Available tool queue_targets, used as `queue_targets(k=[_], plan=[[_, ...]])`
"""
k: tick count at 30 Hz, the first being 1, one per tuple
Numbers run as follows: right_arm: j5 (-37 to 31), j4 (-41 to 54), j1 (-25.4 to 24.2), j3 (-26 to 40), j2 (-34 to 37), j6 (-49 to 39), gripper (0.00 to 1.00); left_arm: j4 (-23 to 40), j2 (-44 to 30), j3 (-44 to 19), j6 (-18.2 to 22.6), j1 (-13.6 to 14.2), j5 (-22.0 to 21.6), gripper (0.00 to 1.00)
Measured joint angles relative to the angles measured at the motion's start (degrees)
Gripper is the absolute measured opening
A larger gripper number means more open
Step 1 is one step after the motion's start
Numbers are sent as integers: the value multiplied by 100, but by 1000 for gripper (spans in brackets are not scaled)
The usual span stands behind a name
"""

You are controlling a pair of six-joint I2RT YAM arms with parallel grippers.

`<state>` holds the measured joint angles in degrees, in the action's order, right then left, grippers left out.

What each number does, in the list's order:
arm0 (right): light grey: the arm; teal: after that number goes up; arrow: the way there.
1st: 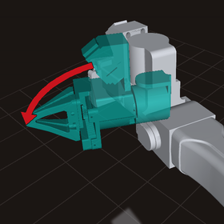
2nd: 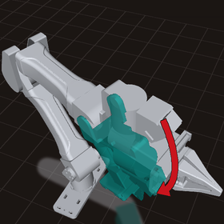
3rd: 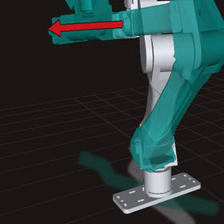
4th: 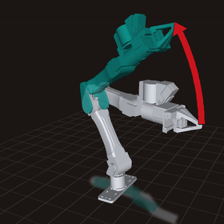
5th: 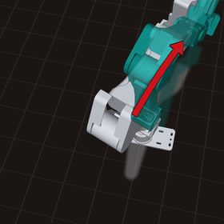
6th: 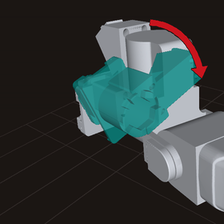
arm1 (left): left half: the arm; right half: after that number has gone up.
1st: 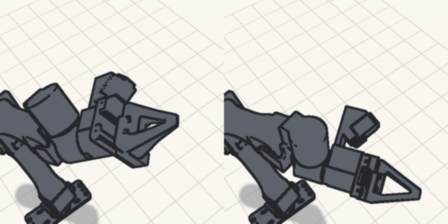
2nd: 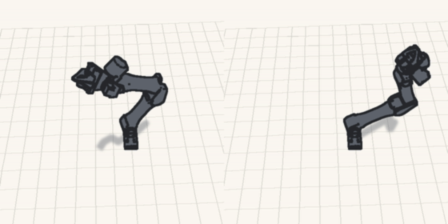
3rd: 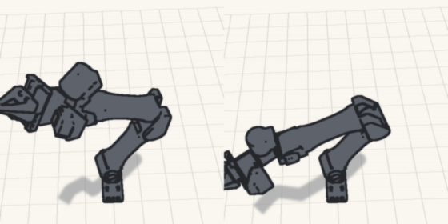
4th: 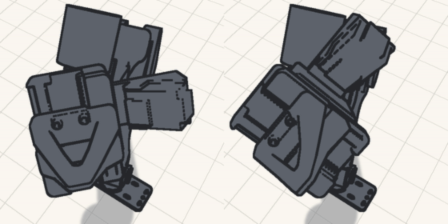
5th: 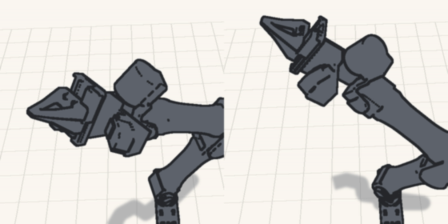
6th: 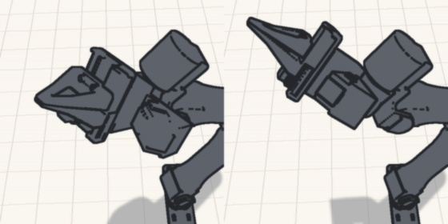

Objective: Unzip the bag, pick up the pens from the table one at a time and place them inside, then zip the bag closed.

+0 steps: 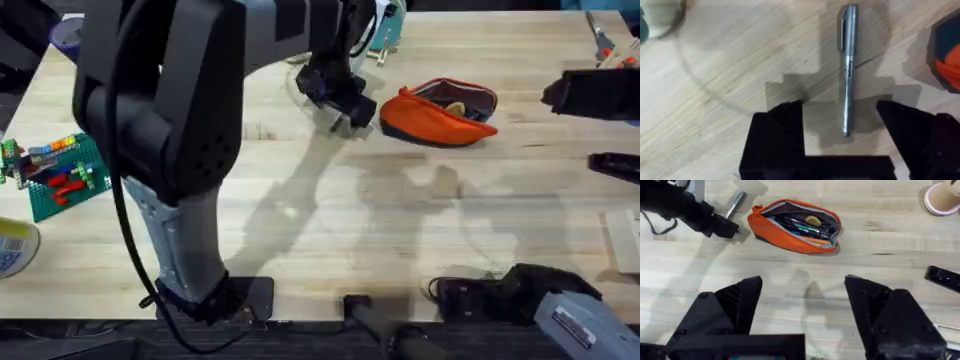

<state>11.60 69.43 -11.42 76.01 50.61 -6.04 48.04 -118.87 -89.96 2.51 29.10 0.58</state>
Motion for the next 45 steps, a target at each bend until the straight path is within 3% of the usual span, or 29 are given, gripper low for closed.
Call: queue_targets(k=[5, 12, 24, 33, 45], plan=[[1, -2, 1, 0, 0, 0, 997, 18, 0, -2, 0, 0, 6, 849], [2, 0, 0, 0, 0, 0, 996, 25, 0, -2, -20, 30, 15, 548], [1, 0, 0, 0, 0, 0, 997, 38, -1, -2, -20, 33, 19, 193], [1, 0, 0, 0, 0, 0, 996, 19, -1, -15, -31, 33, 17, 62], [0, 0, 146, 0, 0, 0, 997, 1, 0, -21, -38, 33, 6, 44]])
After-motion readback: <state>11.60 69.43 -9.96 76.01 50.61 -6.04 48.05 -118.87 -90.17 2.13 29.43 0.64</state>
